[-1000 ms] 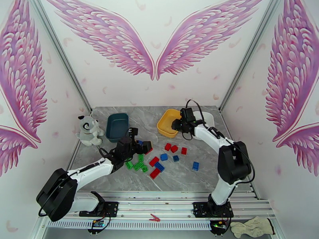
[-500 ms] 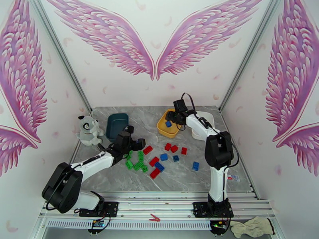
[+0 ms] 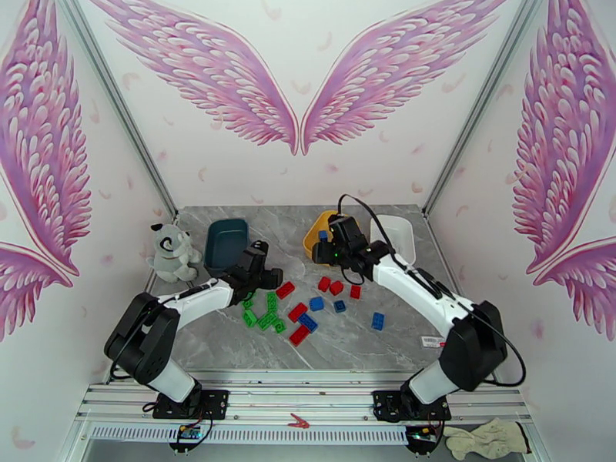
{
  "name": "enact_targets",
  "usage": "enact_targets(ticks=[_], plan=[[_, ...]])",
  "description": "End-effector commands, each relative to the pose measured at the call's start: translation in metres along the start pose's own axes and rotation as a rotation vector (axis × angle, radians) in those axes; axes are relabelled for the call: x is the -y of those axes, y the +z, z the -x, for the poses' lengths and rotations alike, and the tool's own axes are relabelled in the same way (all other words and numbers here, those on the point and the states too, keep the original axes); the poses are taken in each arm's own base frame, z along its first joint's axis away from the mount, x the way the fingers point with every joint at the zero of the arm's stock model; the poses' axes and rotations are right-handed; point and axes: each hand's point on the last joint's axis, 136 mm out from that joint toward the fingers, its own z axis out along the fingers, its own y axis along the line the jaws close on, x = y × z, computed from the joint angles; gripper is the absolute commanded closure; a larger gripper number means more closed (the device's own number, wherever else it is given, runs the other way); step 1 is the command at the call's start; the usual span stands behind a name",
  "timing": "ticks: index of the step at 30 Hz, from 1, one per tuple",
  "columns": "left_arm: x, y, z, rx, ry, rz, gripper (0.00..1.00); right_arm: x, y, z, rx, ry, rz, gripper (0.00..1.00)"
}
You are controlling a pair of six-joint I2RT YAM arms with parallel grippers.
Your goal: Sort the legos into containers by color
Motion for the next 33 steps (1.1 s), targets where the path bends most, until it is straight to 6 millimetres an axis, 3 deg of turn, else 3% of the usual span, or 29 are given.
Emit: enact_targets(ticks=[1,6,12,29,33], plan=[[-0.007,0.008,0.000,-0.039,0.089,0.107,0.25,0.012,0.001,-0.029,-0.028,-0.007,0.005,0.36],[-0.014,0.017,-0.002,-0.059,0.108,0.153,0.25,0.019,0.001,-0.056,-0.036,-0.013,0.033,0.37],[-0.019,0.027,-0.007,-0.094,0.102,0.158,0.25,0.009,0.001,-0.057,-0.035,-0.002,0.089,0.35],[-0.021,0.047,-0.013,-0.164,0.078,0.106,0.32,0.011,0.003,-0.061,-0.036,0.012,0.090,0.35],[-0.016,0.050,-0.015,-0.179,0.085,0.089,0.34,0.015,0.005,-0.062,-0.042,0.026,0.062,0.21]])
